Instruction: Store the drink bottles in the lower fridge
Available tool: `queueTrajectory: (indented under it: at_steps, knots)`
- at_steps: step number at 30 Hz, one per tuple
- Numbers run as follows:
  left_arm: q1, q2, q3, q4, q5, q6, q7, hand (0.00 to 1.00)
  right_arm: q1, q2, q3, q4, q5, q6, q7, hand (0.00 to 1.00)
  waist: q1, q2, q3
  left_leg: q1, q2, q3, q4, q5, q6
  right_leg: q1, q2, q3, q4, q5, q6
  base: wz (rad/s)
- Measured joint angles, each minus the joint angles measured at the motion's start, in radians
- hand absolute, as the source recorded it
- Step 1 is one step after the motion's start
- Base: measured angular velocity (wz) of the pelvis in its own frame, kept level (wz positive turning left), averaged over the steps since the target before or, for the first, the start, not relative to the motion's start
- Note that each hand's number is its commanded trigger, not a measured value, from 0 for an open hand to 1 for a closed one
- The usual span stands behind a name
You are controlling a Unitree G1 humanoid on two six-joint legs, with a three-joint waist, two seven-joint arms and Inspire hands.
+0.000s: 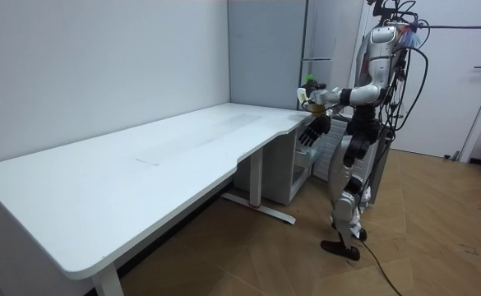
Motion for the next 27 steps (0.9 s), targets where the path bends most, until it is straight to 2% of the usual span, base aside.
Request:
queueTrajectory:
  at_steps: [9,17,21,27]
  knots:
    - [0.024,0.008,0.001,0.033,0.166,0.000,-0.005,1.00,0.045,-0.020,-0.002,-0.089,0.001,-0.002,0.079,0.00,0.001,0.004,-0.0033,-0.002,-0.001,-0.007,0.003,0.000,0.000,0.000,0.000,0.001,0.000,0.000,0.000,0.02]
    - [0.024,0.006,0.003,0.033,0.220,0.000,-0.019,1.00,0.048,-0.022,0.000,-0.111,0.005,-0.002,0.115,0.00,0.007,-0.001,-0.0029,0.001,-0.001,-0.006,0.005,0.000,0.000,0.003,-0.001,0.000,0.001,0.000,0.000,0.00]
    - [0.024,0.007,0.002,0.033,0.223,0.000,-0.019,1.00,0.061,-0.038,0.000,-0.113,0.055,-0.002,0.131,0.00,0.025,-0.006,-0.0009,0.001,-0.001,-0.006,0.007,0.000,0.000,0.003,-0.001,0.000,0.005,0.000,0.000,0.00]
    - [0.028,0.011,0.002,0.033,0.225,0.000,-0.018,1.00,0.089,-0.047,0.000,-0.133,0.120,-0.002,0.159,0.00,0.030,-0.007,-0.0018,-0.014,0.001,-0.009,0.012,0.000,0.000,-0.009,-0.001,-0.011,0.015,0.000,0.000,0.01]
